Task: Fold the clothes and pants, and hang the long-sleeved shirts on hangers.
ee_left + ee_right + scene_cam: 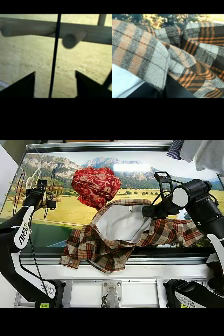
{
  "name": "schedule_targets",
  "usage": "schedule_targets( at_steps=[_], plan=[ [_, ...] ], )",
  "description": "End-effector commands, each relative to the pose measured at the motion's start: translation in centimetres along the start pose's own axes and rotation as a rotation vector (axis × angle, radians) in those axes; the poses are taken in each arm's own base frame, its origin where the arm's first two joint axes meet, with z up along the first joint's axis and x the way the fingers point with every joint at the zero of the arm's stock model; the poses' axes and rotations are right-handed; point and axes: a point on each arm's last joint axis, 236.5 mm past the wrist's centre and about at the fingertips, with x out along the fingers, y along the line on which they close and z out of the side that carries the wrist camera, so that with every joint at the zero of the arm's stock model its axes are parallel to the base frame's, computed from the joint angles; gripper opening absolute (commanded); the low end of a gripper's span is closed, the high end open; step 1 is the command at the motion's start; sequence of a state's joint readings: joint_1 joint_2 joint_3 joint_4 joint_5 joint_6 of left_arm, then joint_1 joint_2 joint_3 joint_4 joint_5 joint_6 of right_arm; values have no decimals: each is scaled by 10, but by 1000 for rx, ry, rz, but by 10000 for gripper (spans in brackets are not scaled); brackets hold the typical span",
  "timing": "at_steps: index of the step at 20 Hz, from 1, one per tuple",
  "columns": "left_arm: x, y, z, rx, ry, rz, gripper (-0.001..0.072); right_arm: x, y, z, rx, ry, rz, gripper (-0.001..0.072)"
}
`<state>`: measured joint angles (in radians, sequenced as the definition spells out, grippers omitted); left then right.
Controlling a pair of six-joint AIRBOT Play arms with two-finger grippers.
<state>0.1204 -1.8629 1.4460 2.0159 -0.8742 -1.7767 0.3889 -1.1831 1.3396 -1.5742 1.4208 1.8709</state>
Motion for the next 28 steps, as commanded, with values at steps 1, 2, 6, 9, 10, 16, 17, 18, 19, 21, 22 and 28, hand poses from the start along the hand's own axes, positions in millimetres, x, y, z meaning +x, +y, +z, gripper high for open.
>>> schedule_targets(
  at_steps=[1, 2, 6, 9, 10, 16, 17, 18, 19, 21, 22, 28],
  plan=[
    [3, 0, -8, -13, 31, 3, 282, 0, 0, 0, 0, 0, 0, 36],
    [3, 1, -8, -12, 31, 4, 184, 0, 0, 0, 0, 0, 0, 36],
    [2, 2, -12, -12, 48, 8, 23, 0, 0, 0, 0, 0, 0, 35],
    [-10, 7, -6, -21, 27, 12, 23, 0, 0, 0, 0, 0, 0, 35],
    [-22, 12, 1, -27, 1, 14, 23, 0, 0, 0, 0, 0, 0, 35],
    [-131, 29, 34, 36, -167, 30, 23, 0, 0, 0, 0, 0, 0, 35],
    [-150, 26, 36, 57, -193, 28, 23, 0, 0, 0, 0, 0, 0, 35],
    [-172, 20, 39, 82, -225, 24, 23, 0, 0, 0, 0, 0, 0, 35],
    [-195, 14, 42, 115, -263, 19, 23, 0, 0, 0, 0, 0, 0, 35],
    [-240, -5, 43, 233, -337, -13, 23, 0, 0, 0, 0, 0, 0, 35],
    [-261, -22, 38, 320, -365, -68, 23, 0, 0, 0, 0, 0, 0, 35],
    [-377, -115, -73, 982, -438, -574, 23, 0, 0, 0, 0, 0, 0, 35]
  ],
)
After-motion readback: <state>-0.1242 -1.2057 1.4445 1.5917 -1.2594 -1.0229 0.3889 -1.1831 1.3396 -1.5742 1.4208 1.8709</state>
